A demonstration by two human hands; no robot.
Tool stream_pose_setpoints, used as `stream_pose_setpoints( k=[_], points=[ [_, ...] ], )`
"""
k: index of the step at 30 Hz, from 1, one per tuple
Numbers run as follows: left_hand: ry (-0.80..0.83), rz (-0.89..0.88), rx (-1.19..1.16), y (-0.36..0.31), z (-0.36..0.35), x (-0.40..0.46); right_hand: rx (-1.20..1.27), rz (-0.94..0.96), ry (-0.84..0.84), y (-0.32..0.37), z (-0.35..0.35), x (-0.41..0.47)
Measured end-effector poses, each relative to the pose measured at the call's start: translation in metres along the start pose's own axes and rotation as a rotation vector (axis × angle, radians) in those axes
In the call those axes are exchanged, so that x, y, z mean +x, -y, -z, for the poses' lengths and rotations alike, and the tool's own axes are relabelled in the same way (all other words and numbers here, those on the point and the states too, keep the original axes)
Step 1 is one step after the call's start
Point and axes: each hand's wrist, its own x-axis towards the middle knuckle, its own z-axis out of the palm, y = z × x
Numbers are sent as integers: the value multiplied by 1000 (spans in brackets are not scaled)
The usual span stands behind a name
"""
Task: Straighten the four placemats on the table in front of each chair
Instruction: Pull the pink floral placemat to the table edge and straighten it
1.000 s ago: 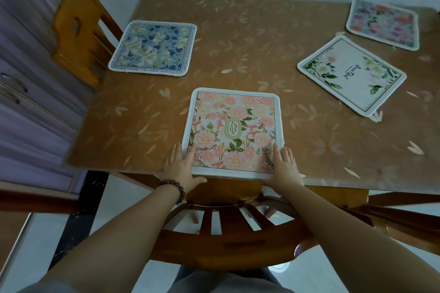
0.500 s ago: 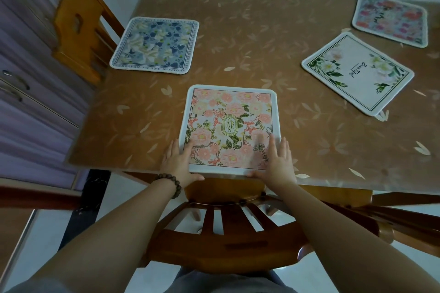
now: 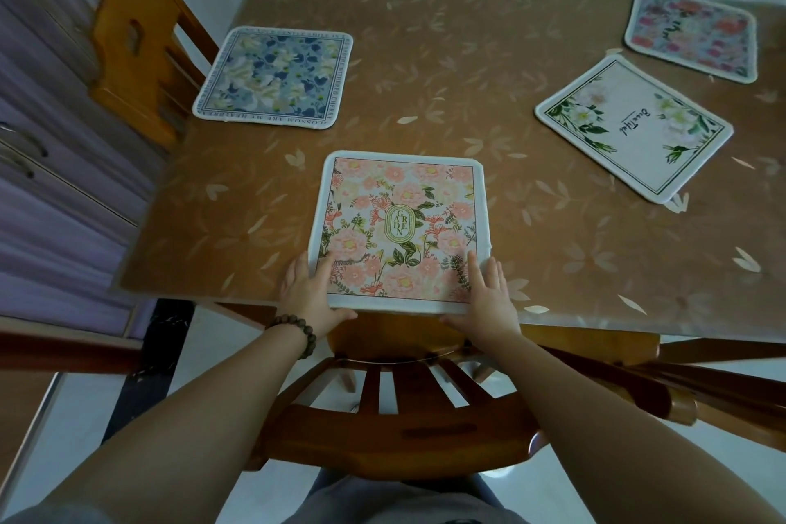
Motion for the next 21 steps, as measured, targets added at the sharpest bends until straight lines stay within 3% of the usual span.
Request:
stream_pose_setpoints(
  k=[13, 18, 21],
  points=[
    [0, -20, -30, 6, -1, 2, 1, 0, -86, -3, -4, -6],
    [92, -1, 49, -1, 2, 0, -47, -35, -23, 5, 0, -6],
    [102, -35, 46, -17, 7, -1, -69, 37, 35, 16, 4, -5]
  ],
)
